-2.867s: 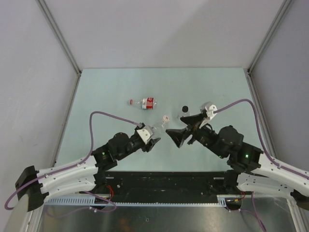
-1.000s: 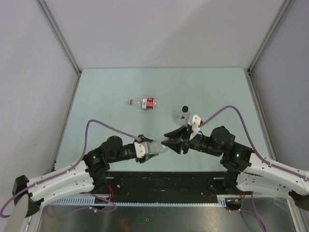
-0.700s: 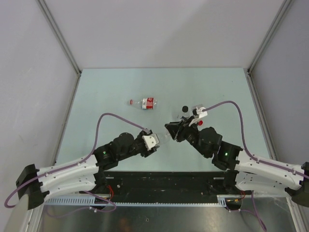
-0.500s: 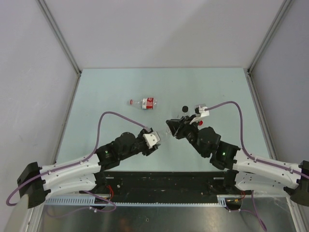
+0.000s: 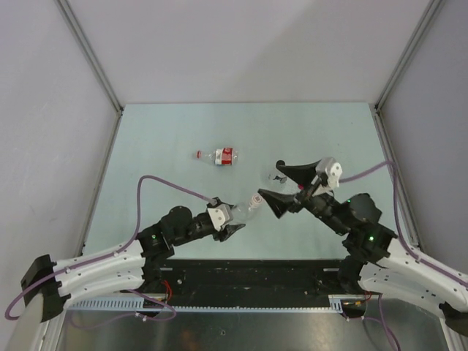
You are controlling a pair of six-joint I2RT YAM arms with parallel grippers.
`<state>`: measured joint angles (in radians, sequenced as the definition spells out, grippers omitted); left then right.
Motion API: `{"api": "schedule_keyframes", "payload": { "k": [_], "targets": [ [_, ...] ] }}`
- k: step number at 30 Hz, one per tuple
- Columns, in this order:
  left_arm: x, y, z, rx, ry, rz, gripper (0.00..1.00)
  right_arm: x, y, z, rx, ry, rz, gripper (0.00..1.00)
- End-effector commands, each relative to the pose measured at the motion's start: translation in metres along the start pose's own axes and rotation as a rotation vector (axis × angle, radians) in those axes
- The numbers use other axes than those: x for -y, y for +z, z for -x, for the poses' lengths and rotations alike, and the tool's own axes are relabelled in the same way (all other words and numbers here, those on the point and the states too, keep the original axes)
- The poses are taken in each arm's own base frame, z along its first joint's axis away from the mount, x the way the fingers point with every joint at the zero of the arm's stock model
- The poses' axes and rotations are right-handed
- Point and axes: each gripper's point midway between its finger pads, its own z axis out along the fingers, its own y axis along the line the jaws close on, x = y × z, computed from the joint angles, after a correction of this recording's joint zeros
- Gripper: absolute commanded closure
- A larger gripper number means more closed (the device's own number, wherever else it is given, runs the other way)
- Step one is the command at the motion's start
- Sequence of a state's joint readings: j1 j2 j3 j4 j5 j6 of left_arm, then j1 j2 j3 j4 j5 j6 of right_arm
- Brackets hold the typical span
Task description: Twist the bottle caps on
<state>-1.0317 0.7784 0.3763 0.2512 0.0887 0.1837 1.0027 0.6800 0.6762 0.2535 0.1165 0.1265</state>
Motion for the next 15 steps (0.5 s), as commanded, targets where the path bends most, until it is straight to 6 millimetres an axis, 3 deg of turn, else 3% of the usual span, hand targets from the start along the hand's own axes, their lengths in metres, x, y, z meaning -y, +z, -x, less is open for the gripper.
{"api": "schedule_keyframes", "payload": {
  "k": [1, 4, 8, 15],
  "targets": [
    [0.019, -0.005, 0.022, 0.090, 0.019, -0.125, 1.00, -0.041, -0.029, 0.008, 0.016, -0.318, 0.344, 0.04],
    [0.023, -0.008, 0.030, 0.110, 0.027, -0.198, 1.00, -0.065, -0.055, -0.008, -0.020, -0.430, 0.552, 0.02],
    [0.050, -0.024, 0.040, 0.168, 0.068, -0.423, 1.00, -0.085, -0.086, -0.027, -0.044, -0.537, 0.766, 0.02],
    [0.082, -0.044, 0.041, 0.193, 0.144, -0.665, 1.00, -0.100, -0.090, -0.031, -0.033, -0.527, 0.877, 0.05]
  ]
}}
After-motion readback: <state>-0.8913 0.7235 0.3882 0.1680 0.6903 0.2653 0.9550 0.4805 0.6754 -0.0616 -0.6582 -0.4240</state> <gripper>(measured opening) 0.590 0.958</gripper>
